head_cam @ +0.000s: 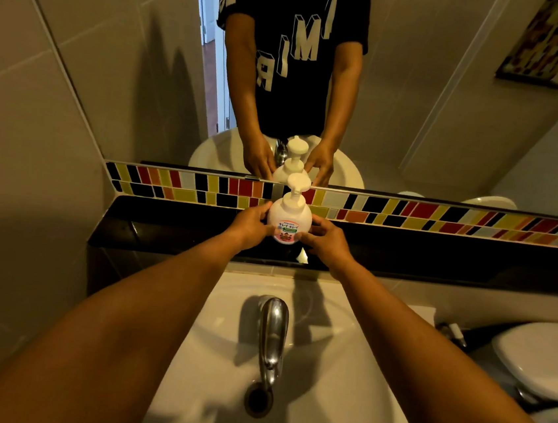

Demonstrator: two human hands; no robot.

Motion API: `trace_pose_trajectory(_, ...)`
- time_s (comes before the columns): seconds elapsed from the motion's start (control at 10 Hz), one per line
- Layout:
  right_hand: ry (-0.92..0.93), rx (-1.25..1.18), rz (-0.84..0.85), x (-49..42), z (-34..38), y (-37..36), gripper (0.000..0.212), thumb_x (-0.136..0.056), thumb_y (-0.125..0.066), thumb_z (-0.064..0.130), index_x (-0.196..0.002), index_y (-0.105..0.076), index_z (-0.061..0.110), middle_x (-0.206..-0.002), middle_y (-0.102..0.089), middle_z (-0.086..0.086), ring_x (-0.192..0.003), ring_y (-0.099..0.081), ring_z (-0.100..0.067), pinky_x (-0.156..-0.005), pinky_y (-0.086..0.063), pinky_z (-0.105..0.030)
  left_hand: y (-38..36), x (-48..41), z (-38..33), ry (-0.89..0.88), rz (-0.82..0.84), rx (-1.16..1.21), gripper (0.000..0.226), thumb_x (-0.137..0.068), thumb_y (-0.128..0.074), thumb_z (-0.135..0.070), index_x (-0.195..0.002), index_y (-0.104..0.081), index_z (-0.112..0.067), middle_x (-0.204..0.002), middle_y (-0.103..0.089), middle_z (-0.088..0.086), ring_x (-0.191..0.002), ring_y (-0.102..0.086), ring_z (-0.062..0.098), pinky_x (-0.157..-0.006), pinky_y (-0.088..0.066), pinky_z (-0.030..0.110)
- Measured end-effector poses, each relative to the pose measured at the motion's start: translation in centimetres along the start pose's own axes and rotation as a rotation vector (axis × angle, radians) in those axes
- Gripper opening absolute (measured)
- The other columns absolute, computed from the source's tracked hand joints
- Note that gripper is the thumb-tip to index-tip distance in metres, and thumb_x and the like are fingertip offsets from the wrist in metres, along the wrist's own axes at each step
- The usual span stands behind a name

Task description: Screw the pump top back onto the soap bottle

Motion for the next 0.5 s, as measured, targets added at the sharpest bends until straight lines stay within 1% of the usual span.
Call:
trace_pose_trajectory(0.1,-0.004,0.013,0.0,-0.2,-0.1,-0.1,0.057,-0.086,-0.072,0.006,-0.139,-0.054,0.015,-0.133,-0.062,-0.014,-0.122,-0.06,-0.032,-0.099,-0.053,-0.047,-0.1,0.2,-0.1,0.005,-0.009,-0.013,0.069,-0.083,-0.073,-0.009,-0.145,-0.045,-0.02,-0.14,-0.058,0.009,-0.131,-0.053,0.028,-0.107,-0.046,0.052)
trace_pose_trajectory(0.2,-0.003,0.015,0.003,-0.3,-0.2,-0.1,0.06,-0.085,-0.073,0.007,-0.141,-0.053,0.017,-0.133,-0.063,-0.013,-0.121,-0.061,-0.031,-0.098,-0.054,-0.045,-0.2,0.0,0.2,-0.002,-0.014,-0.013,0.071,-0.082,-0.074,-0.009,-0.146,-0.045,-0.019,-0.14,-0.058,0.009,-0.132,-0.052,0.029,-0.107,-0.045,0.052)
trace_pose_trajectory(0.3,-0.015,0.03,-0.004,-0.4,-0.3,0.0,0.064,-0.084,-0.074,0.007,-0.143,-0.05,0.016,-0.132,-0.063,-0.013,-0.121,-0.061,-0.03,-0.099,-0.053,-0.047,0.0,0.6,-0.2,0.0,-0.019,-0.021,0.073,-0.082,-0.074,-0.007,-0.147,-0.043,-0.018,-0.143,-0.057,0.009,-0.134,-0.051,0.029,-0.109,-0.044,0.05)
trace_pose_trajectory(0.4,-0.035,0.062,-0.057,-0.9,-1.2,0.5,0.067,-0.086,-0.073,0.01,-0.147,-0.046,0.014,-0.134,-0.063,-0.013,-0.123,-0.06,-0.031,-0.102,-0.051,-0.049,0.4,1.3,-0.1,-0.007,-0.031,0.015,0.075,-0.082,-0.074,-0.005,-0.148,-0.04,-0.017,-0.147,-0.052,0.01,-0.136,-0.048,0.029,-0.11,-0.042,0.045)
trace_pose_trajectory(0.5,-0.026,0.253,-0.205,-1.1,-2.0,1.7,0.056,-0.092,-0.065,0.016,-0.145,-0.048,0.022,-0.137,-0.061,-0.009,-0.119,-0.062,-0.028,-0.097,-0.054,-0.046,1.6,2.2,0.2,0.011,-0.15,-0.177,0.077,-0.084,-0.074,-0.025,-0.151,-0.036,-0.022,-0.151,-0.047,0.007,-0.139,-0.044,0.03,-0.111,-0.04,0.045)
Point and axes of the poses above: each hand's wrist, its own x-axis away from the middle knuckle, its own y-axis out of the back of the hand, z = x × y, the point moved 6 cm from there along -x, towards the middle knuckle
